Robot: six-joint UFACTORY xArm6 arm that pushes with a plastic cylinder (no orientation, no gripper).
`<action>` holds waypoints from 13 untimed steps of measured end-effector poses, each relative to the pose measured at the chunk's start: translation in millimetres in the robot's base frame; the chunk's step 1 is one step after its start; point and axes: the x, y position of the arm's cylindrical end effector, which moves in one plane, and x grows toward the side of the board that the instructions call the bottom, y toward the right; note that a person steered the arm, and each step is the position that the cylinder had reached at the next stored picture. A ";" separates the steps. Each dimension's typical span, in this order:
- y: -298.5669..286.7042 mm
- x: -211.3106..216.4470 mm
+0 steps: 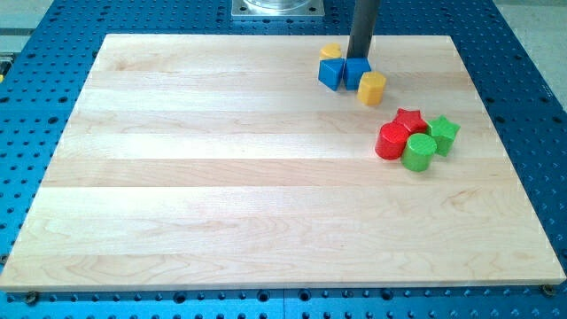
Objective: Separate the blue blocks from the yellow blocks
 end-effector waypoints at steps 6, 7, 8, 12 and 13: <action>-122.2 27.0; -156.7 21.5; -164.0 6.7; -210.7 -4.9; -188.9 -1.8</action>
